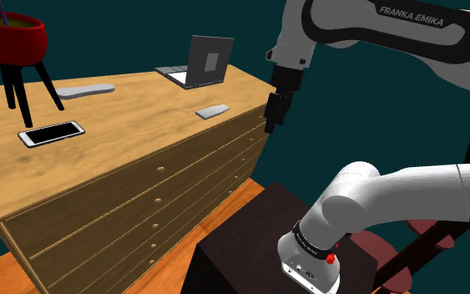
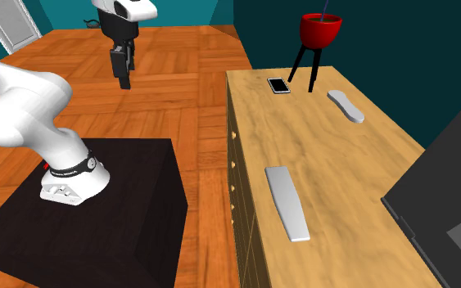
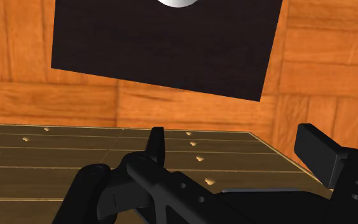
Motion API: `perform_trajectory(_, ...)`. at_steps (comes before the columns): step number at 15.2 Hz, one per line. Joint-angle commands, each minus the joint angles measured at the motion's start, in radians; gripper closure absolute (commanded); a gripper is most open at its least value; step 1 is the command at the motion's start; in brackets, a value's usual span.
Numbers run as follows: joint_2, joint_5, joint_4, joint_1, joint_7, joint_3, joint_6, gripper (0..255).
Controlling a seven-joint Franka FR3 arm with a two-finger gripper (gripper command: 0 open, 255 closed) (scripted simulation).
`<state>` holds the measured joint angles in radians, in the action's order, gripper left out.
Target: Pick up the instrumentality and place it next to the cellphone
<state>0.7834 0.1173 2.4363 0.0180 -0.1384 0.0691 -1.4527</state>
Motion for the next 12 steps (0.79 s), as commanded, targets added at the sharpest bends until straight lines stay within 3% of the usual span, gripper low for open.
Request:
perform_trajectory(1, 0.000, 0.000, 0.000, 0.000, 0.000, 0.000, 0.000, 0)
perform_trajectory(12, -0.178, -0.228, 0.011, 0.018, -0.544, -0.256, -0.231, 0)
